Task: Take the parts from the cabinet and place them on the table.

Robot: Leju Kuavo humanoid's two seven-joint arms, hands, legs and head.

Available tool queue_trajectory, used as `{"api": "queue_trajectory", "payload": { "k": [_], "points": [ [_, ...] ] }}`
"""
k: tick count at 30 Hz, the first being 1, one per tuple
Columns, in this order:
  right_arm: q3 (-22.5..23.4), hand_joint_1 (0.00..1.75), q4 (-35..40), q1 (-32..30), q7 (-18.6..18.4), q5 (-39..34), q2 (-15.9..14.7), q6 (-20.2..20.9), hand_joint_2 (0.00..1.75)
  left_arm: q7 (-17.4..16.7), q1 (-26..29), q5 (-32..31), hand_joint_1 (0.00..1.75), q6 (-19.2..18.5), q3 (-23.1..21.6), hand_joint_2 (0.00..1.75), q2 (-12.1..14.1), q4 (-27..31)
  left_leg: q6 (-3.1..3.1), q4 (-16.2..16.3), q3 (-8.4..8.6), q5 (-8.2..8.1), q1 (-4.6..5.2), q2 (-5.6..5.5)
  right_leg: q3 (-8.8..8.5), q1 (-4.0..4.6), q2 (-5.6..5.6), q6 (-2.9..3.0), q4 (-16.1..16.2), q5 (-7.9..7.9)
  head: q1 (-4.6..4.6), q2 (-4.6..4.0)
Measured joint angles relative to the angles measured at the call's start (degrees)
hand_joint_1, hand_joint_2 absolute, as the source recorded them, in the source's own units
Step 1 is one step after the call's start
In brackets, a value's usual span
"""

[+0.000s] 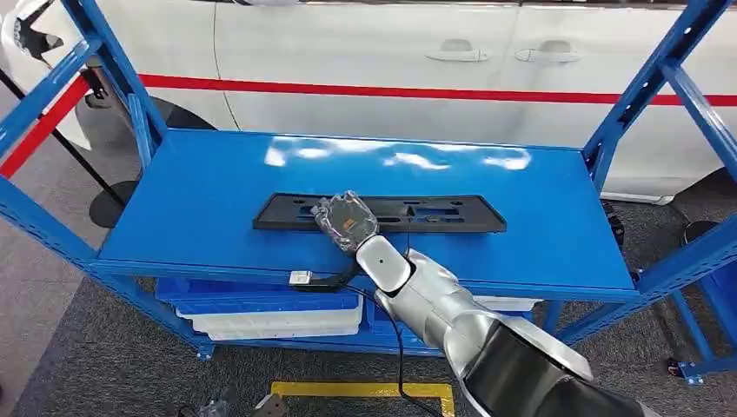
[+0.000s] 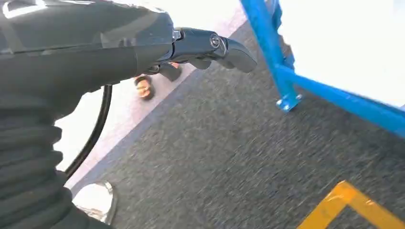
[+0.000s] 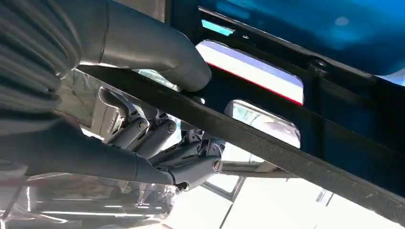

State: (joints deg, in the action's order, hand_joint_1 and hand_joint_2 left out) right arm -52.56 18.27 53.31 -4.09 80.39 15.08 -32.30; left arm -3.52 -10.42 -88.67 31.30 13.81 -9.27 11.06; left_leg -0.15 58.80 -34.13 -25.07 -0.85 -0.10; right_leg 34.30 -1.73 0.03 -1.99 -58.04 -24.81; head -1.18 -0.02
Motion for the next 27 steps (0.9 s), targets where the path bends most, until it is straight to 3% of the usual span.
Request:
{"api": "queue_trajectory", "payload": {
  "k": [14, 17, 20, 23, 27],
  "points": [
    [3.17, 1.75, 1.00, -1.15, 2.27, -1.07, -0.26, -1.35, 1.75, 3.54, 0.05, 2.31, 0.00, -2.16, -0.09, 1.75, 0.07, 0.00, 0.00, 0.00, 0.00, 0.00, 0.00, 0.00, 0.00, 0.00, 0.00, 0.00, 0.00, 0.00, 0.00, 0.00],
    [4.45, 1.75, 1.88, -2.12, 5.80, -3.68, -0.81, -2.03, 1.75, 3.10, 0.18, 4.15, 0.00, -4.41, 0.09, 1.75, 0.07, 0.00, 0.00, 0.00, 0.00, 0.00, 0.00, 0.00, 0.00, 0.00, 0.01, 0.00, 0.00, 0.00, 0.00, 0.00],
    [6.71, 1.75, 4.38, -4.11, 11.63, -8.66, -1.73, -1.11, 1.75, 0.85, 0.53, 6.76, 0.00, -7.30, 1.62, 1.75, 0.04, -0.02, -0.01, 0.00, 0.01, -0.01, 0.00, 0.04, 0.00, 0.00, 0.04, 0.00, 0.01, 0.00, 0.00, 0.00],
    [9.06, 1.75, 8.58, -6.58, 16.10, -12.32, -3.32, 0.89, 1.75, -0.37, 1.17, 6.95, 0.00, -7.50, 2.65, 1.75, 0.09, 0.00, 0.06, 0.07, 0.00, -0.06, 0.18, 0.03, -0.03, -0.14, 0.00, -0.07, 0.11, 0.02, 0.00, 0.00],
    [10.58, 1.75, 16.68, -10.66, 19.14, -16.60, -6.70, 4.43, 1.75, -0.55, 1.65, 8.76, 0.00, -7.54, 3.78, 1.75, 0.24, 0.00, 0.26, 0.15, 0.04, -0.16, 0.43, 0.02, -0.10, -0.41, 0.01, -0.38, 0.16, 0.07, 0.00, 0.00]
  ]
}}
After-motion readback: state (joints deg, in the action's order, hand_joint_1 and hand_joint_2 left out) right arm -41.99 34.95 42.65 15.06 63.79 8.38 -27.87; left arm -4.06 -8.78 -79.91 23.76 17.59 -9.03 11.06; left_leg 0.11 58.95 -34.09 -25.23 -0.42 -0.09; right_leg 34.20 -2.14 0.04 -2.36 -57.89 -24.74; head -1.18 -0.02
